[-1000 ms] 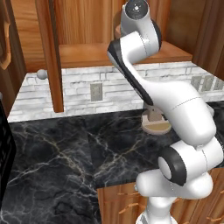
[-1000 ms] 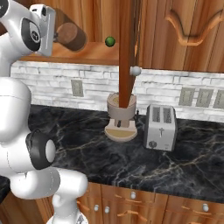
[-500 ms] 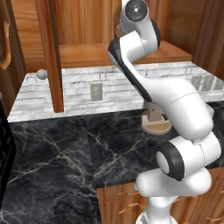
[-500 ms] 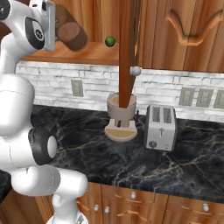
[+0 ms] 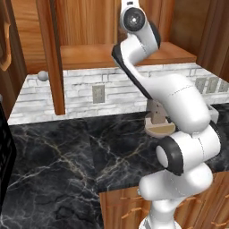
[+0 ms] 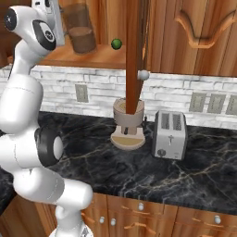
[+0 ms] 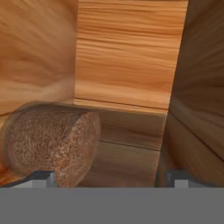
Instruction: Pick the jar and jar from the dining table and place them in the open cabinet. Close the cabinet after placing the objects.
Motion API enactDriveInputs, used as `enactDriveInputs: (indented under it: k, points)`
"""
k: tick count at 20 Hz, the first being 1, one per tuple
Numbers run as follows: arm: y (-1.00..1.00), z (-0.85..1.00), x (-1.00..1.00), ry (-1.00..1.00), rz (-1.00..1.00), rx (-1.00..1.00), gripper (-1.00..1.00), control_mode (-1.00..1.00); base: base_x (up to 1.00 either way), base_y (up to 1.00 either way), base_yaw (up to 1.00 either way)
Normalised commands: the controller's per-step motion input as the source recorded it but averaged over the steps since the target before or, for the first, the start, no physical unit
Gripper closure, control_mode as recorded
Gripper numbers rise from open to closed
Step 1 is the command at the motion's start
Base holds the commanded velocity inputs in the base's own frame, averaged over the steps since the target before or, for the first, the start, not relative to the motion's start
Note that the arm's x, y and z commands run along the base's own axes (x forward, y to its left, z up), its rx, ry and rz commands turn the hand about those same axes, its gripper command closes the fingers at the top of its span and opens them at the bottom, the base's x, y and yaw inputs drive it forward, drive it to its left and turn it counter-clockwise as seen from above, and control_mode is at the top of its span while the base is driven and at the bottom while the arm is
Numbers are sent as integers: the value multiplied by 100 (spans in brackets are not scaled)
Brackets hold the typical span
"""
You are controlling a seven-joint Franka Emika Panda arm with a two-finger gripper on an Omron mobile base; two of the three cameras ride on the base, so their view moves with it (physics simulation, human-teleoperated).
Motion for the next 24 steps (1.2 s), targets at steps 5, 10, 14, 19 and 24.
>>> enactDriveInputs:
  k: [5, 10, 14, 19, 24]
  points:
    - [0, 25, 56, -9, 0, 0, -100, -100, 0, 0, 0]
    - [9, 25, -25, -10, 4, 0, -100, -100, 0, 0, 0]
    - [22, 8, -65, -1, 1, 0, -100, -100, 0, 0, 0]
    - [15, 1, -65, 2, 0, 0, -100, -100, 0, 0, 0]
    - [0, -1, -69, 6, 0, 0, -100, -100, 0, 0, 0]
